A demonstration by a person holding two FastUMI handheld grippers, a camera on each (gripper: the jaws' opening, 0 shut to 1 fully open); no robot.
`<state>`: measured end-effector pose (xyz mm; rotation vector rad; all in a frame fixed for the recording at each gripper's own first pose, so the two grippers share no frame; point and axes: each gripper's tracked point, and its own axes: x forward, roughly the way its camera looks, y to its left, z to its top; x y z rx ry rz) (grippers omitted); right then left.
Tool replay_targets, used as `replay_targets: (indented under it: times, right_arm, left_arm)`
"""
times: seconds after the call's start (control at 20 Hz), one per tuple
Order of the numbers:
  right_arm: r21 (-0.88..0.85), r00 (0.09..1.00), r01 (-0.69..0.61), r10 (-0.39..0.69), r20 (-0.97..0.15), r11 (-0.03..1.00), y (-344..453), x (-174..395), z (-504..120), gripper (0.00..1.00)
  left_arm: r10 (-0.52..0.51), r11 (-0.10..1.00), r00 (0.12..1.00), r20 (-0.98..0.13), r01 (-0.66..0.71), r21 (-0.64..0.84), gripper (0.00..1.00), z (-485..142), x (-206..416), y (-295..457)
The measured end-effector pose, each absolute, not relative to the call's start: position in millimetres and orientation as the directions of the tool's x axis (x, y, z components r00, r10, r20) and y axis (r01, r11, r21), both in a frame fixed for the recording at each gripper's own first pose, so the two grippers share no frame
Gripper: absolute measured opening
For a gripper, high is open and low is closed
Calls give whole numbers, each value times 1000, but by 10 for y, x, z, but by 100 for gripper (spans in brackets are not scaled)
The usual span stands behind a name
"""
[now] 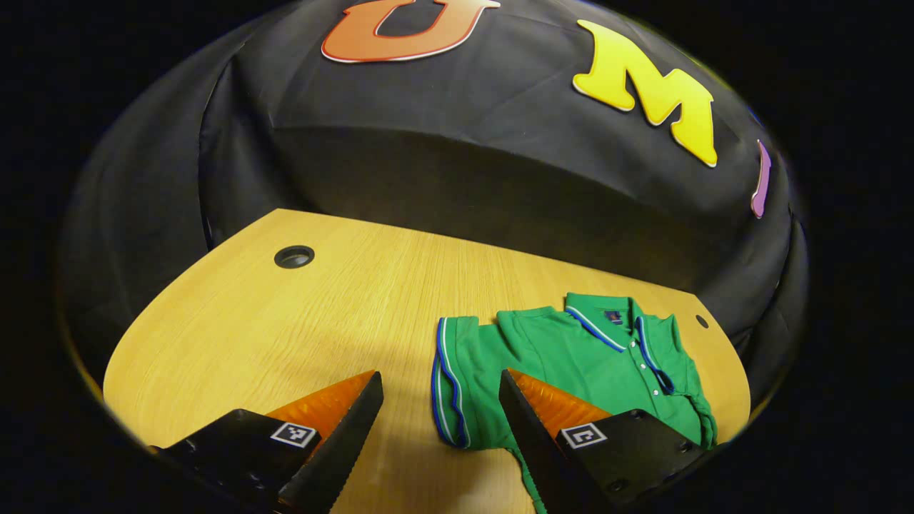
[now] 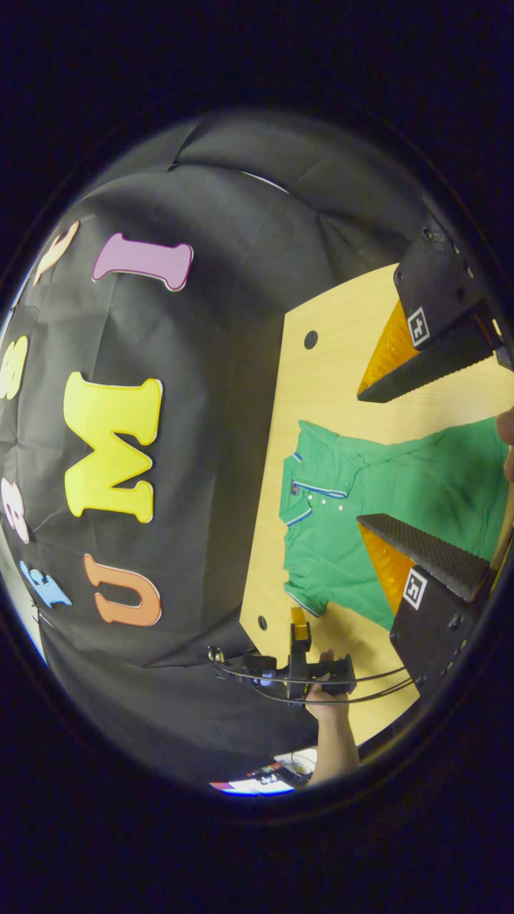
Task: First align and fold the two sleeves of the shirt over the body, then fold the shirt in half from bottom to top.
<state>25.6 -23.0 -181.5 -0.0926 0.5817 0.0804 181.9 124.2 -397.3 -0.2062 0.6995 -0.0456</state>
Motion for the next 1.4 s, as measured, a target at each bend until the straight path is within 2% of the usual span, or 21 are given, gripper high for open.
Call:
replay_targets:
  times: [0.3, 0.5, 0.6, 0.65, 0.7, 0.75, 0.9, 0.95, 1.15, 1.4]
  right_arm:
    - [-65, 825, -66, 18, -565, 996, -275, 300, -1891, 96]
    - [-57, 818, -55, 12, -575, 997, -255, 346, -1974, 96]
    - [-59, 817, -52, 8, -576, 997, -253, 351, -1980, 96]
    - [-63, 818, -51, 5, -575, 997, -271, 361, -1977, 96]
    - [-66, 820, -47, 1, -573, 997, -289, 377, -1967, 96]
    - [-67, 821, -41, -5, -571, 997, -321, 386, -1955, 96]
    - [-68, 819, -13, -29, -572, 998, -411, 401, -1944, 96]
    - [-67, 820, -6, -34, -572, 998, -438, 406, -1944, 96]
    - [-44, 823, 8, -32, -567, 999, -484, 420, -1937, 96]
    - [-10, 830, 16, -19, -557, 1000, -524, 411, -1911, 96]
  left_arm:
    - [-108, 987, 722, -683, -7, -163, 100, -4245, 1831, 1245]
    - [-34, 999, 725, -688, 41, -6, 93, -4300, 1820, 1223]
    - [-39, 999, 739, -672, 25, -31, 75, -4283, 1844, 1127]
    - [-25, 999, 744, -667, 6, -31, 57, -4279, 1848, 1131]
    - [-15, 1000, 748, -664, -5, -29, 47, -4302, 1853, 1130]
    - [-10, 999, 751, -660, -13, -29, 31, -4295, 1864, 1116]
    - [-28, 999, 762, -647, -6, -50, 18, -4245, 1893, 1068]
    - [-37, 998, 768, -640, -2, -60, 10, -4213, 1908, 1039]
    - [-68, 996, 794, -604, 18, -88, 6, -3909, 1965, 955]
    - [-95, 994, 808, -582, 44, -102, 6, -3474, 2034, 767]
